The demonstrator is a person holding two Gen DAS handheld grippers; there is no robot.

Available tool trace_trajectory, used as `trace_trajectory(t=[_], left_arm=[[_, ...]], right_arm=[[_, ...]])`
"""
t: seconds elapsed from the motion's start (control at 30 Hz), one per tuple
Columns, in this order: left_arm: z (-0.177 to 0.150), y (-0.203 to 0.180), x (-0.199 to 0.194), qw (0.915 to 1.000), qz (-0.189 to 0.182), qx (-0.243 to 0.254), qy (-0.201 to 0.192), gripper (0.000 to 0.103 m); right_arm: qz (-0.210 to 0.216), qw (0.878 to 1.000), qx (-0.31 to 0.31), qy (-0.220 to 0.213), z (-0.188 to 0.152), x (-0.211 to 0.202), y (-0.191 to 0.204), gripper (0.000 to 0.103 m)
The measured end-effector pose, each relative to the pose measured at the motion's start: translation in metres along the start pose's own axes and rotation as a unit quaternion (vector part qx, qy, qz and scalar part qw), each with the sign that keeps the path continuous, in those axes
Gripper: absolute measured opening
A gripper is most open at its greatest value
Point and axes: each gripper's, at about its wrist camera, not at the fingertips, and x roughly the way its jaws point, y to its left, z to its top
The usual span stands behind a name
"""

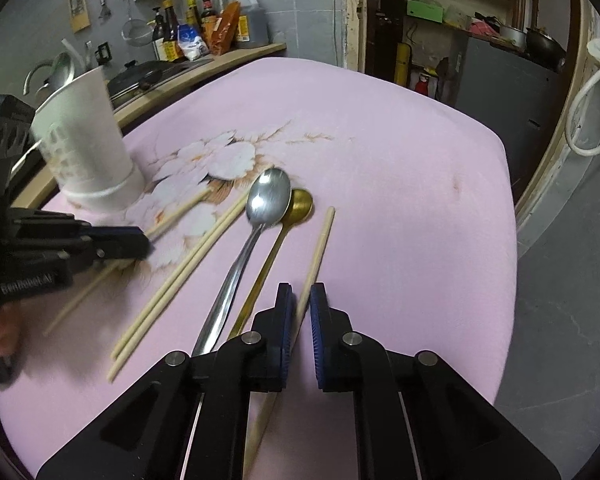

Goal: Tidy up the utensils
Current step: 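Grasp a wooden chopstick with the left tool while the right tool grasps another chopstick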

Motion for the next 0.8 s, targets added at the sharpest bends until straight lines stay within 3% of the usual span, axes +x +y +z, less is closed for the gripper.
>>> trace_trajectory(t=[0.27,0.57,0.8], left_arm=[[-0.023,0.008,-0.023,0.9996,-0.023,0.000,0.017,0.003],[-0.012,0.003,-0.016,0.9980,-0.026,0.023,0.053,0.003],[-0.005,-0.002,-0.007,0.9949,-0.021,0.052,0.084,0.004]], right_arm=[[-0.009,1.000,-0.018,0.008,-0.016,-0.018,0.011,0.007],[-0.023,0.999,-0.016,0.017,-0.009,-0.009,0.013,0.010],[-0.018,1.000,-0.004,0.024,0.003,0.008,0.009,0.020]])
